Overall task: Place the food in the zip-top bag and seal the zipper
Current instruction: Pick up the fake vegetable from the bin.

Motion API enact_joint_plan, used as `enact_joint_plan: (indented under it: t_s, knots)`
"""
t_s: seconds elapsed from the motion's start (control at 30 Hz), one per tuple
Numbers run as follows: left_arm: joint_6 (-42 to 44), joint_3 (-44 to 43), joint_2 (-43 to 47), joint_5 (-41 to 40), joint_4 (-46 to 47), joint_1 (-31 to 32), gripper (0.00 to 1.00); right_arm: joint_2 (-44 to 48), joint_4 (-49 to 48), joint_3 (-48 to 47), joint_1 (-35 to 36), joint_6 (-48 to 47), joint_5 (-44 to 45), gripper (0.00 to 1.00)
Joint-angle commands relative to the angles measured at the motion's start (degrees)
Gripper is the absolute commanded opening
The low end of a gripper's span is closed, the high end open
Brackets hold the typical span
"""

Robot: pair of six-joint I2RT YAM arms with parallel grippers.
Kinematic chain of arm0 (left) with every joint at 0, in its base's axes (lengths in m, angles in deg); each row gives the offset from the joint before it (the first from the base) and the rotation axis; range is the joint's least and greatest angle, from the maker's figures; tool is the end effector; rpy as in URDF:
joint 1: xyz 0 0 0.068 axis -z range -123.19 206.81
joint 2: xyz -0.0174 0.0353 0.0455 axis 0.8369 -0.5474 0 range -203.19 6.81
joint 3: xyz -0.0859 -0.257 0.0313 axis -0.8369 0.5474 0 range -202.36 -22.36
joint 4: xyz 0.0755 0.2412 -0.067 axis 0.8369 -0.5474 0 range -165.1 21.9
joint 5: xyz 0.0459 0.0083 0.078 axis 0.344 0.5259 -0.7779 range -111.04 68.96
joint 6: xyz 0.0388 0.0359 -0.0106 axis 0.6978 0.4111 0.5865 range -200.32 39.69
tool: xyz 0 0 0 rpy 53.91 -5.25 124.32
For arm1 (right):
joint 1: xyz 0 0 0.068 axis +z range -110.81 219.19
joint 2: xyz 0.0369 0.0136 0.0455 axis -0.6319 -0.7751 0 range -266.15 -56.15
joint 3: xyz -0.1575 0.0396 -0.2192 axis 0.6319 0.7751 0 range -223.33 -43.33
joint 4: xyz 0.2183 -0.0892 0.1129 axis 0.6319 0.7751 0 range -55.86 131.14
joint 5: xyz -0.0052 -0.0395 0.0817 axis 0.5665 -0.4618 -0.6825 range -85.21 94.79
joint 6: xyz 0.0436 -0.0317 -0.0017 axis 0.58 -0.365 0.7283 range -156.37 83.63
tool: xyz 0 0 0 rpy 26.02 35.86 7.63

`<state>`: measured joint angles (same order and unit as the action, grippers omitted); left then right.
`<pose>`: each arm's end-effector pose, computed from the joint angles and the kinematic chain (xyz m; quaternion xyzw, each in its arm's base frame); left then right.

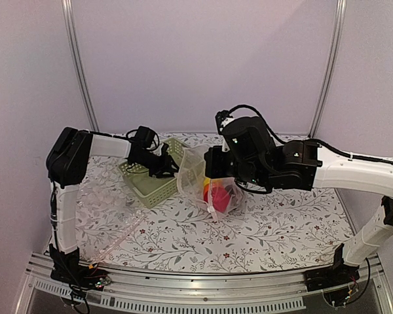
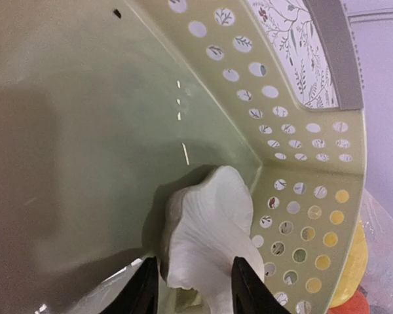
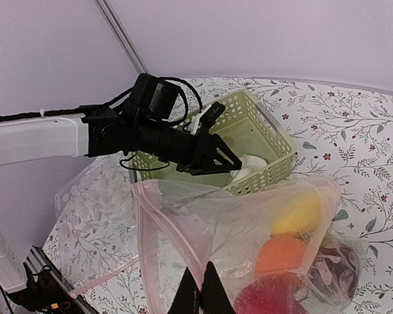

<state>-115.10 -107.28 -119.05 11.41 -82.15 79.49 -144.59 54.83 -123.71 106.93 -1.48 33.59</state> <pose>0.4159 -0.1945 0.1271 -0.0130 0.9195 -0.3724 0.1252 0.1508 0.3230 0.3518 -0.1142 0.8353 0.2515 0.4754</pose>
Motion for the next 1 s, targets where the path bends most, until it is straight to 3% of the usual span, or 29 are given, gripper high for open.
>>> enact_joint_plan:
  t_s: [0.0,0.53,0.97]
  knots:
    - [0.08,-0.45,-0.61,1.89,2.31,1.02,0.32,-0.33,0.52,-1.27,-0.33,-0.23,0.47,0.0]
    - [0.19,3.29,8.03,0.23,7.39,0.08,0.0,0.86,0.74,0.02,-0.3,0.57,0.65,0.0]
    - [1.39,7.78,18.08,-2.46,12.24,-2.45,0.0,1.04,0.83,0.13,-0.3,0.72,0.82,0.0]
